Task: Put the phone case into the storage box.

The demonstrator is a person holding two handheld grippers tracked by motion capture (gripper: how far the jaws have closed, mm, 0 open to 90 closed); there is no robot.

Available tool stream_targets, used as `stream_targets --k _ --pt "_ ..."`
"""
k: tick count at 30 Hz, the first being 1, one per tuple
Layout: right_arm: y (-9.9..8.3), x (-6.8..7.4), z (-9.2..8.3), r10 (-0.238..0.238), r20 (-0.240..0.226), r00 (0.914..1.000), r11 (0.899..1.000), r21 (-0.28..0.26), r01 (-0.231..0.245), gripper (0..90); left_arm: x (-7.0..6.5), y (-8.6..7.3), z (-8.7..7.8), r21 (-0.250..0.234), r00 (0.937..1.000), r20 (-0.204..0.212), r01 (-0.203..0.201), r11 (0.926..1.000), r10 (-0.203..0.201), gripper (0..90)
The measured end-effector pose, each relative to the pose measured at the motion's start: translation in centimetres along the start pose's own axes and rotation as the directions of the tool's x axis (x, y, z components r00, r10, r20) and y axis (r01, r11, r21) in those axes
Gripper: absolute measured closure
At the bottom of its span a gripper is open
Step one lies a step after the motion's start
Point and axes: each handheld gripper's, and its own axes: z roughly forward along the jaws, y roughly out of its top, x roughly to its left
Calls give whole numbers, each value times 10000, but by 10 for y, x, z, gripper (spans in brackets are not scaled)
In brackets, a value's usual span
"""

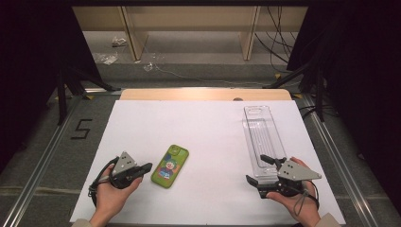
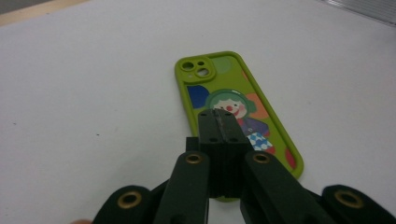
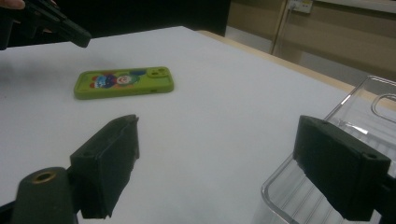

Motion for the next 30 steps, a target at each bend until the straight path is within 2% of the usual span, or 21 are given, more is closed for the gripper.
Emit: stream_targets --k 4,10,15,19,25,28,30 --pt "0 0 0 4 -16 10000 10000 -7 -4 156 -7 4 5 239 9993 369 -54 9997 45 898" --pt "0 0 0 10 3 10000 10000 3 -10 156 -22 6 22 778 9945 825 -717 9944 652 898" --pt "0 1 1 14 -7 10000 10000 5 -14 157 -29 8 31 1174 9901 1077 -1031 9877 905 898" --pt "0 0 1 11 -12 10000 10000 7 -11 157 -34 10 36 1471 9888 1158 -1105 9829 938 898" --pt "0 -1 3 45 -9 10000 10000 -18 -45 158 -42 12 47 1903 9832 1351 -1474 9706 1229 898" --pt "1 -1 4 19 -67 10000 10000 -24 -19 158 -44 13 51 2072 9833 1278 -1543 9660 1297 898" --pt "1 -1 6 -4 -103 9999 10000 6 4 158 -44 15 52 2125 9846 1255 -1465 9661 1217 898"
